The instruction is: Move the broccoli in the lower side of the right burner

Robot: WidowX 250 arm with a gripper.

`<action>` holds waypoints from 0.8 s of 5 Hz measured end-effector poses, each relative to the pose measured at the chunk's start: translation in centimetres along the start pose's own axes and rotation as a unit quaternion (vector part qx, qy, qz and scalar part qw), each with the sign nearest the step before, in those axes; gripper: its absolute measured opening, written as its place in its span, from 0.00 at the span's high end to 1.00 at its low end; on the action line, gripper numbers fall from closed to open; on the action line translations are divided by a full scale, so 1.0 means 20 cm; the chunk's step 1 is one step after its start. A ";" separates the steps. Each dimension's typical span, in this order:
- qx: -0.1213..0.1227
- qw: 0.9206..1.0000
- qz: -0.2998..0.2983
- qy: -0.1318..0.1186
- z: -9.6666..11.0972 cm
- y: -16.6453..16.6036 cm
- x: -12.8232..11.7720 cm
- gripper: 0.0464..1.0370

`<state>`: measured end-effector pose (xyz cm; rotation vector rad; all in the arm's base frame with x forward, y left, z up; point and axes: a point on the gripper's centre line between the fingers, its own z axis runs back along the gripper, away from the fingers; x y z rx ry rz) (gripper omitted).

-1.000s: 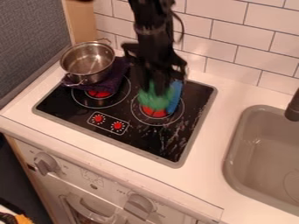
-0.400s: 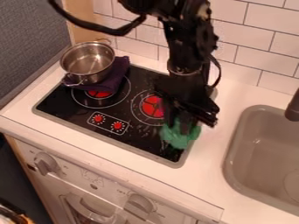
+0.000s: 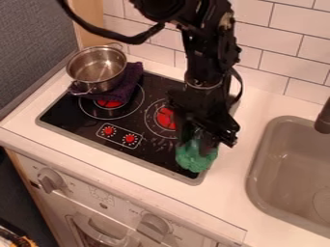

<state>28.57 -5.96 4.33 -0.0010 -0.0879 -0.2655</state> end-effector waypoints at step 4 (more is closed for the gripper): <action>0.010 0.996 0.080 -0.027 0.26 0.03 0.05 0.04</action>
